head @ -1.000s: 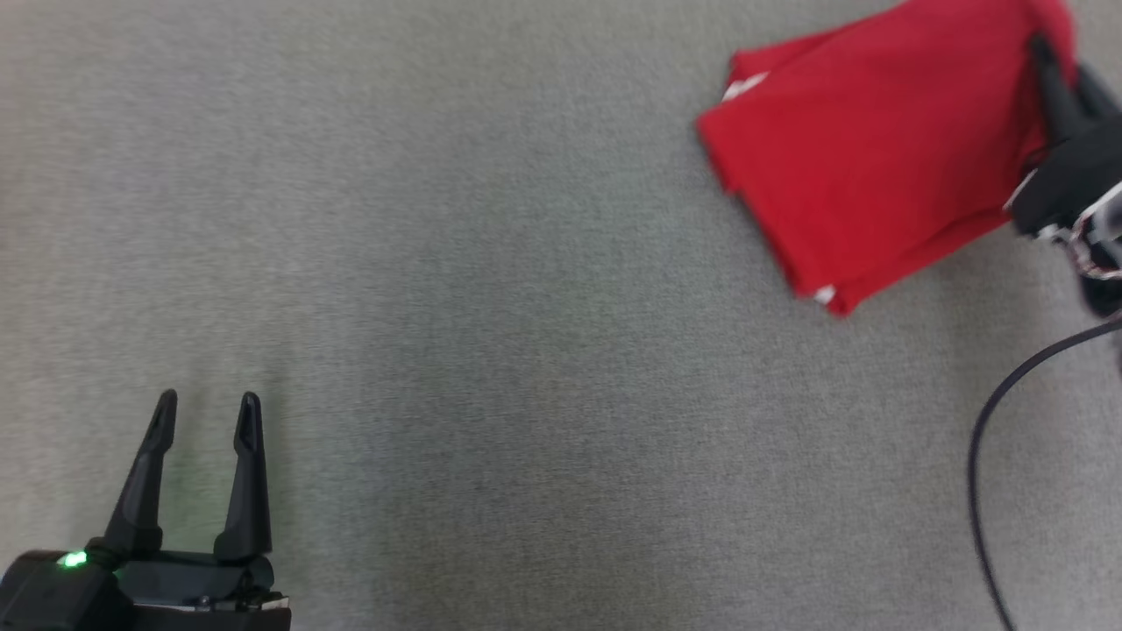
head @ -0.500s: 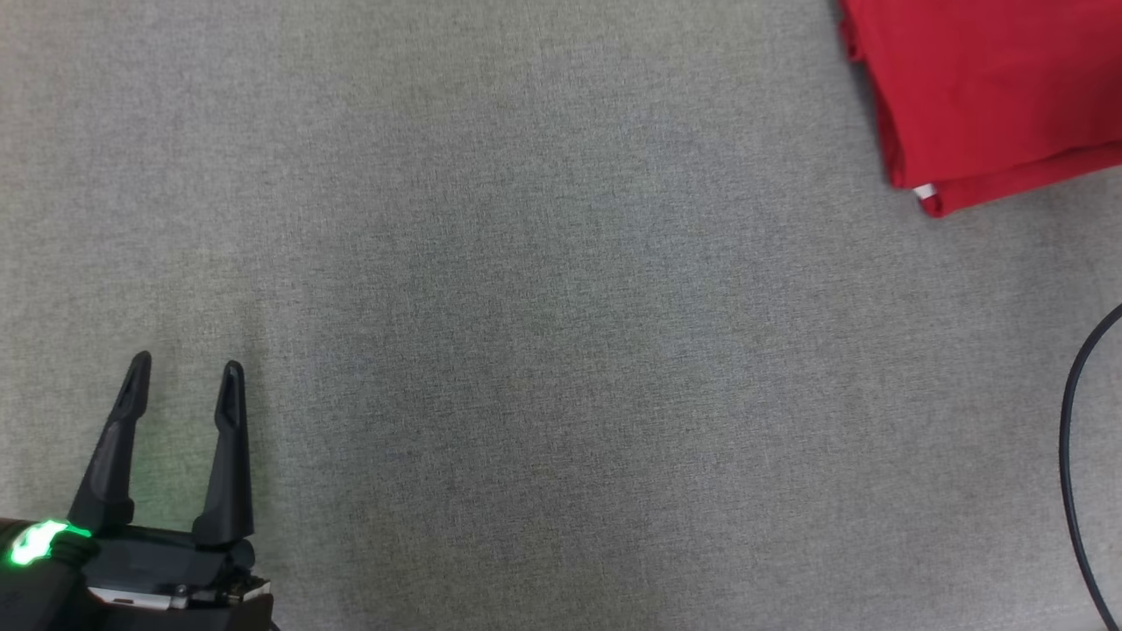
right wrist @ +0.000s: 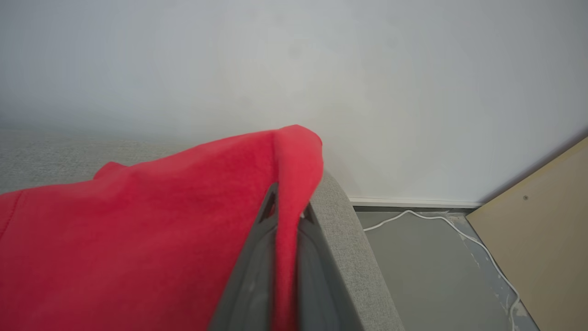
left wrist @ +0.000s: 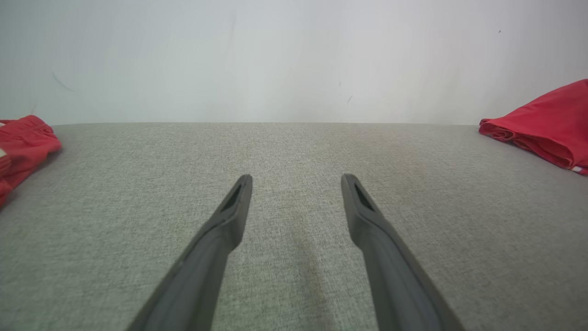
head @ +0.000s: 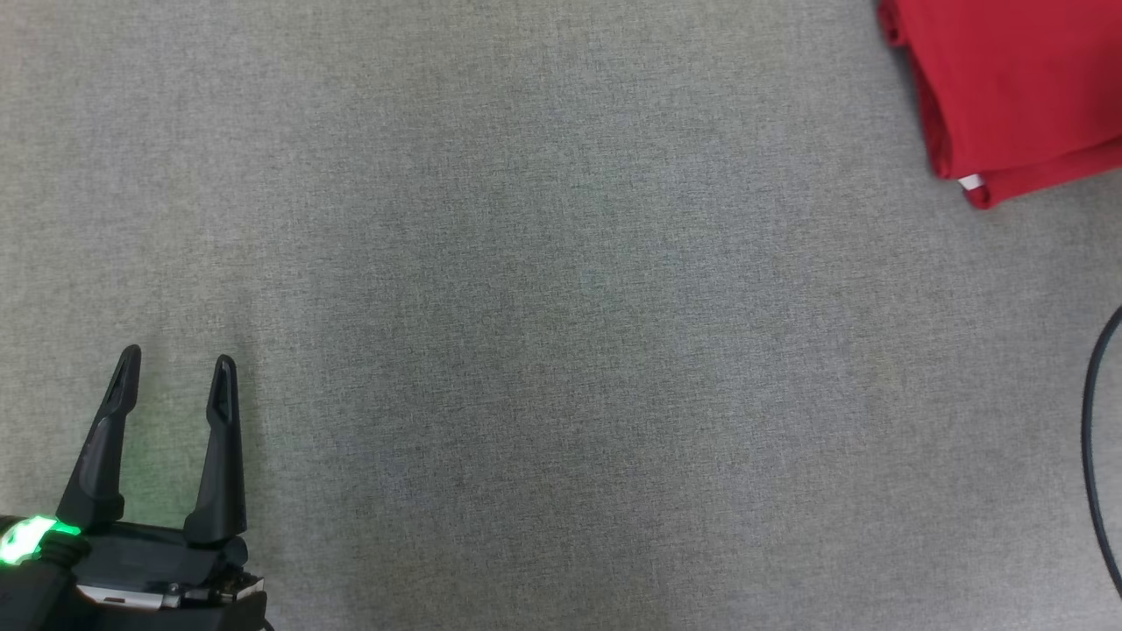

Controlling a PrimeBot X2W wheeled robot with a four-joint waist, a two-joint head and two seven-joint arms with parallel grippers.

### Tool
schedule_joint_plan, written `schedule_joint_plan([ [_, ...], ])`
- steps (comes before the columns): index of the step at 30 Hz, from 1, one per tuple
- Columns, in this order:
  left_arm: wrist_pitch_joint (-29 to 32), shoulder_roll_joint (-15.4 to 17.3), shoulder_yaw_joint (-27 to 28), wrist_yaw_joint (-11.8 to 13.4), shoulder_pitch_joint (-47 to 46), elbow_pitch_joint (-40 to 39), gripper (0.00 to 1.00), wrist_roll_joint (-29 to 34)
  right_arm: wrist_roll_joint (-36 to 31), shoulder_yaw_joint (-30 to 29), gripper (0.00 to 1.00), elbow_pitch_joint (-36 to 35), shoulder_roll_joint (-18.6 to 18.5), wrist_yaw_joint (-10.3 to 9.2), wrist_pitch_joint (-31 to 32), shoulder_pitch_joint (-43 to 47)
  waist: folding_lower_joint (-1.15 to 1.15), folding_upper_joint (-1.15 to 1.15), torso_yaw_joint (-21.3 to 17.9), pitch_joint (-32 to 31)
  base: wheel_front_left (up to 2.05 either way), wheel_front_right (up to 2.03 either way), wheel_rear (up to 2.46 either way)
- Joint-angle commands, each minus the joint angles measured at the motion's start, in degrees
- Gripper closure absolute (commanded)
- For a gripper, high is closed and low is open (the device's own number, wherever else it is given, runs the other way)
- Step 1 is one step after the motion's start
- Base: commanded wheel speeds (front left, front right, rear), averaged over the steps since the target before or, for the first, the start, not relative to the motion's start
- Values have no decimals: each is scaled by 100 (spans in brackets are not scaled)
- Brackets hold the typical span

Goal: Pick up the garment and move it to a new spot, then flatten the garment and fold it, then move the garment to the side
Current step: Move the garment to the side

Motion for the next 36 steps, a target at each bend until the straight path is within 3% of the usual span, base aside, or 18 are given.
schedule_joint_plan([
  [1,-6,32,-6,33,19,-16,0,6,-35,5,100,24,-54,-6,-45,-110,0,-1,12,-4,0,0,0],
  [3,-7,35,-5,42,20,-22,0,3,-101,-4,15,107,-69,-6,-60,-161,0,-1,24,-8,0,0,0],
  [4,-8,37,-1,45,20,-20,0,-1,-125,-3,0,165,-73,-6,-57,-164,0,-1,26,-11,0,0,0],
  [12,-21,-26,-35,93,-17,123,0,-63,-581,-207,0,165,-77,-6,-95,-399,0,-1,8,-134,0,0,0],
  [23,-33,-247,-19,158,129,534,0,-218,-683,-1960,0,-1521,175,-6,-95,873,0,-1,15,-877,0,0,0],
  [30,-32,-388,-62,189,269,733,0,-256,-1234,-3097,0,-2524,743,-5,-95,2254,0,-1,-3,-1456,0,0,0],
  [36,-31,-451,2,277,399,846,0,-269,-1719,-3542,0,-3220,1211,-5,-95,3158,0,-1,-42,-1889,0,0,0],
])
